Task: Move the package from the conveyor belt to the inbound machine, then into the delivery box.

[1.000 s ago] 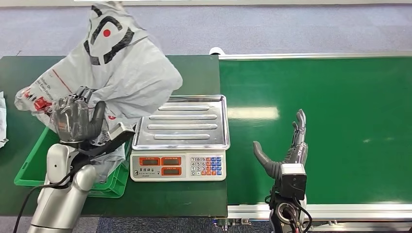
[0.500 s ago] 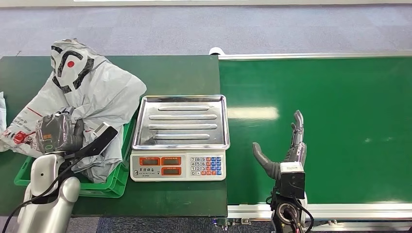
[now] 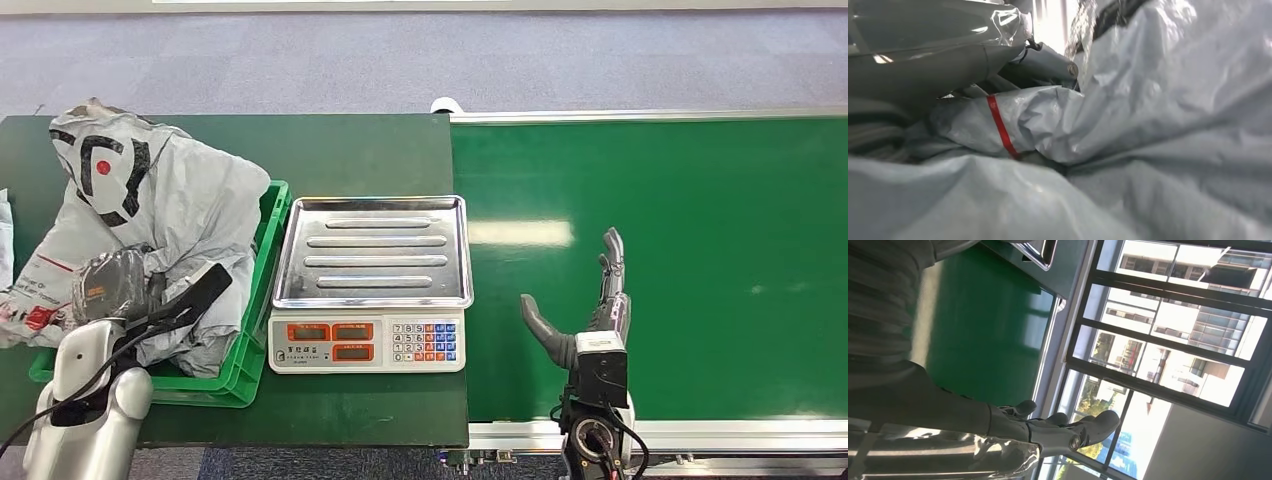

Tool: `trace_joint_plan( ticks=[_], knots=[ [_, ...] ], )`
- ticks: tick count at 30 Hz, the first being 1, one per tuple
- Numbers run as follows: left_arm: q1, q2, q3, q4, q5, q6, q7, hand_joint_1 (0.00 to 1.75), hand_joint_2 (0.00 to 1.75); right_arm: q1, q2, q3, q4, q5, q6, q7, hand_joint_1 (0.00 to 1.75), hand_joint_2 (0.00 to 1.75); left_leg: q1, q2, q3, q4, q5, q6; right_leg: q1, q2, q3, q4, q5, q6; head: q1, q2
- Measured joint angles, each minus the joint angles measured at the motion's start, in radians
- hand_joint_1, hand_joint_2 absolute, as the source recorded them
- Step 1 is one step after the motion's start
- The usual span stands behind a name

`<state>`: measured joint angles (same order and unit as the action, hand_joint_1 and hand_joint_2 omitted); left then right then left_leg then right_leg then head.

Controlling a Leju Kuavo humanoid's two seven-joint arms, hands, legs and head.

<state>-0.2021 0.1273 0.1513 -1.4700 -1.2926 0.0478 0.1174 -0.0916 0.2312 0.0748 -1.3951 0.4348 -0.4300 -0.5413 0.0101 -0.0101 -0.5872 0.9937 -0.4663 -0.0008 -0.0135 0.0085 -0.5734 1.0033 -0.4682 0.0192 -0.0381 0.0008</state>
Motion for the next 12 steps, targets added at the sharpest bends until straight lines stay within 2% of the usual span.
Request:
trace_joint_plan(
  ticks=[12],
  knots=[
    [0.009,-0.013,-0.006,0.023,0.144,0.063,-0.047,0.00,1.75,0.011,0.005,-0.010,0.000,0.005,0.001,0.000,0.00,1.75,0.000,0.000,0.001,0.000,0.000,0.000,0.000,0.000,0.001,0.000,0.000,0.000,0.000,0.000]
  ],
)
